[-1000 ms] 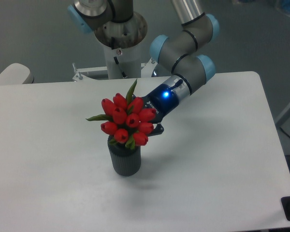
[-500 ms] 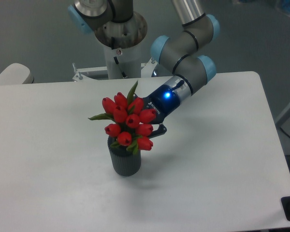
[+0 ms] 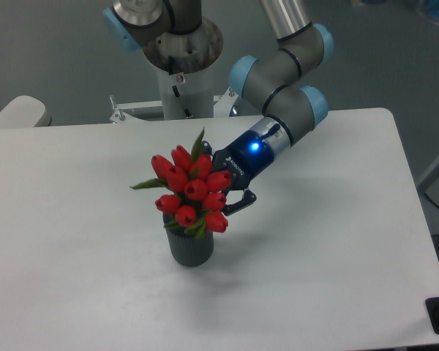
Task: Insert the flowers into the vase
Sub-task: 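Lower the tulip stems down into the grey vase, then open the gripper to release the tulip stems in the vase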
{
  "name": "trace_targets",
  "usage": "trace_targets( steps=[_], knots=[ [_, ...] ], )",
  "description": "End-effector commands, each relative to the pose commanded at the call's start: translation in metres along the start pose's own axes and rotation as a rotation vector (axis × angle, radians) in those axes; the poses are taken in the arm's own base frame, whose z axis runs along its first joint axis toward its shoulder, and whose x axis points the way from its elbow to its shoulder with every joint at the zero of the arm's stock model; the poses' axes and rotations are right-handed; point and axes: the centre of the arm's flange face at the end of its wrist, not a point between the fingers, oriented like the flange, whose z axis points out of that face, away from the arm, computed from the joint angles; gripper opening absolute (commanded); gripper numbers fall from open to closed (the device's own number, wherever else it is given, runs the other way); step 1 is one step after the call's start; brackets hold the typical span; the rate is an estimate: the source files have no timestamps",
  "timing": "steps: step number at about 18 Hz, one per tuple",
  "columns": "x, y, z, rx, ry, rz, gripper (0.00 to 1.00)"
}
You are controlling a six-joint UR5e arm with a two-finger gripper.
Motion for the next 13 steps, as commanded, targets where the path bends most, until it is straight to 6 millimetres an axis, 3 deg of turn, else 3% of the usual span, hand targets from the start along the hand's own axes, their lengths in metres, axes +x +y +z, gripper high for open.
trace_targets(
  steps=[9, 13],
  knots=[
    [-0.004, 0.011, 0.000, -0.032, -0.005, 0.032, 0.75],
    [-0.005, 0.014, -0.002, -0.054, -0.014, 0.032, 0.86]
  ],
)
